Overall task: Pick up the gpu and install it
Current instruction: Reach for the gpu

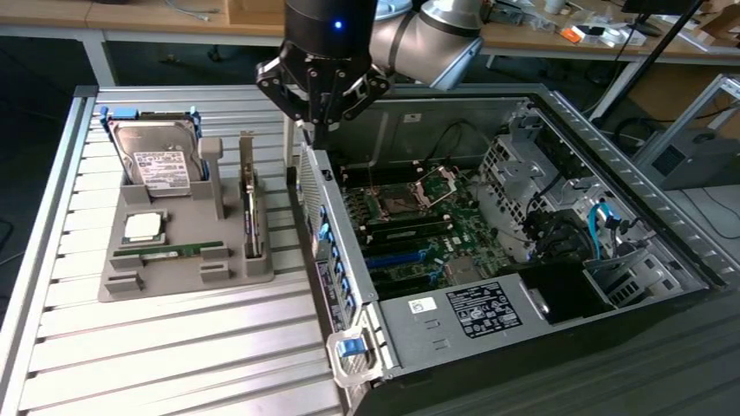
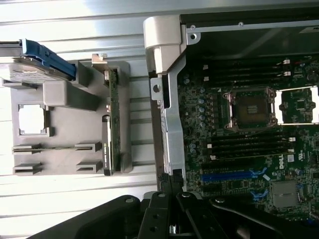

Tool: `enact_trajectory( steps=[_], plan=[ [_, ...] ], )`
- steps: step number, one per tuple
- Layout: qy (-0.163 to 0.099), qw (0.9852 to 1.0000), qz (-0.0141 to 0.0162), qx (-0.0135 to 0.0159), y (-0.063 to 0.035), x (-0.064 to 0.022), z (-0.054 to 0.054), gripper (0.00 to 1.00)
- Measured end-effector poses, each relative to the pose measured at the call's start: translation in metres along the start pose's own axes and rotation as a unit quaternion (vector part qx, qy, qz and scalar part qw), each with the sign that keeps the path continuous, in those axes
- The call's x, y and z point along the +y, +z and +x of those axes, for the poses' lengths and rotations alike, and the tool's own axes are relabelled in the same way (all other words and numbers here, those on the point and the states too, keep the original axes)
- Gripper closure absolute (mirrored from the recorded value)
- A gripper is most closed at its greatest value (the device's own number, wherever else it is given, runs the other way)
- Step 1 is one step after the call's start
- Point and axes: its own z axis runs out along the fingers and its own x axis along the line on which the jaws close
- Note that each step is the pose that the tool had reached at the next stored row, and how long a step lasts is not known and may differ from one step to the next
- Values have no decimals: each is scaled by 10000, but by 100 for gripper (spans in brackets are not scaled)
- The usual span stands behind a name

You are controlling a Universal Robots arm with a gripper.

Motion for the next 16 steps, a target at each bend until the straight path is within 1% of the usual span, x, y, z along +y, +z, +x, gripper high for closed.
enact_trajectory(
  steps=[16],
  plan=[
    [0, 10000, 0, 0, 0, -7, 87, 90]
  ],
)
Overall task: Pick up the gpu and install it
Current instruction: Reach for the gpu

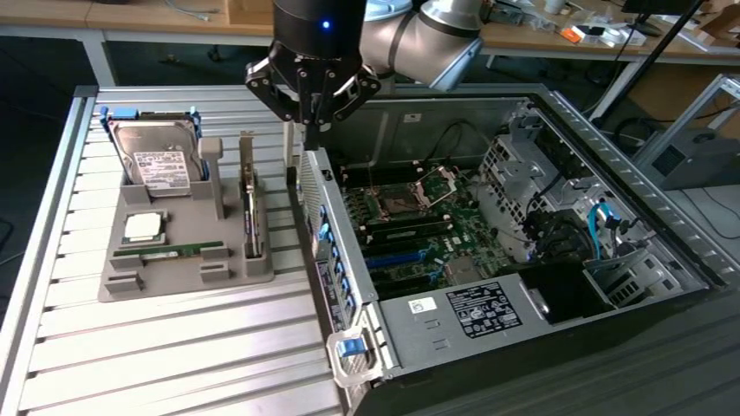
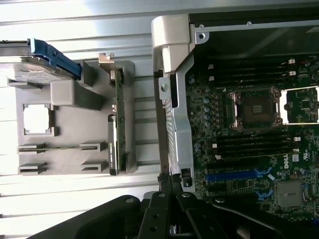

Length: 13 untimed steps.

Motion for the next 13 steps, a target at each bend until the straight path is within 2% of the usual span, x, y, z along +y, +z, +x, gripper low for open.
enact_trajectory(
  steps=[13],
  plan=[
    [0, 10000, 0, 0, 1, -5, 62, 90]
  ],
)
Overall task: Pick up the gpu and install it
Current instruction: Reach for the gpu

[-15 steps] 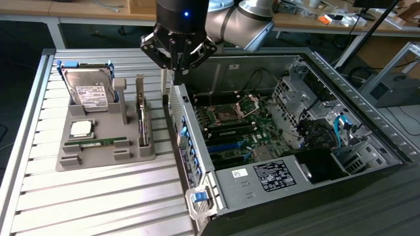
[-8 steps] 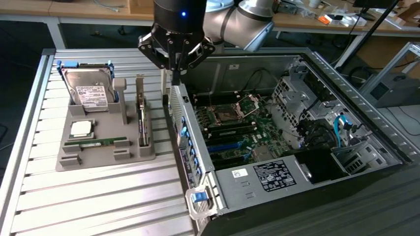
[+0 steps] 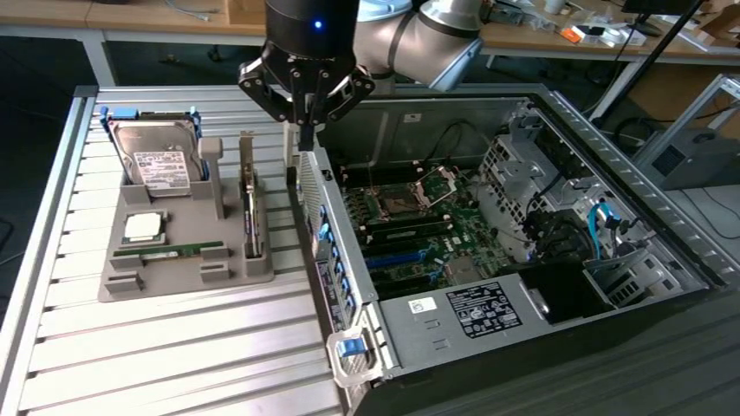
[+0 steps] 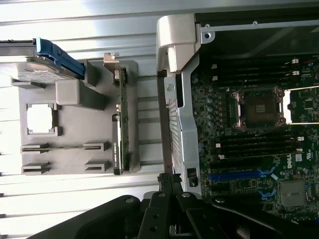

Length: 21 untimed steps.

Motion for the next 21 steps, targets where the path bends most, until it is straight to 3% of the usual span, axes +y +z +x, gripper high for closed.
enact_trajectory(
  steps=[21],
  plan=[
    [0, 10000, 0, 0, 0, -6, 82, 90]
  ],
)
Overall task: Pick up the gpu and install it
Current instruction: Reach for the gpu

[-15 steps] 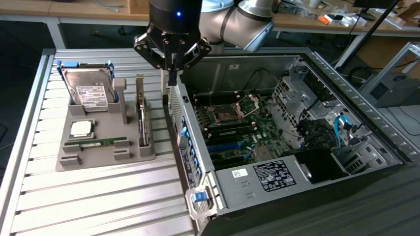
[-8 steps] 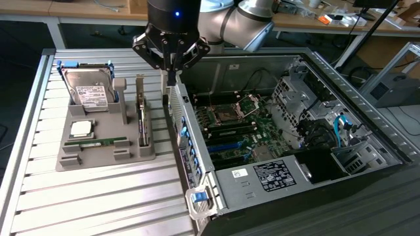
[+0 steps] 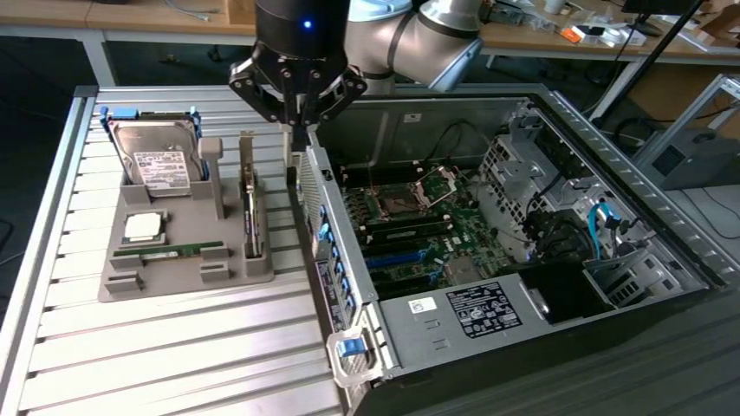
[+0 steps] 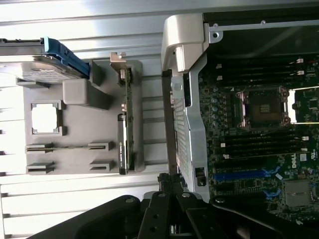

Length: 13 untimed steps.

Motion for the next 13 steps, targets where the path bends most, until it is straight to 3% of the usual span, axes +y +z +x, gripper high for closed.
enact_trajectory(
  steps=[13],
  plan=[
    [0, 10000, 0, 0, -1, -6, 73, 90]
  ],
)
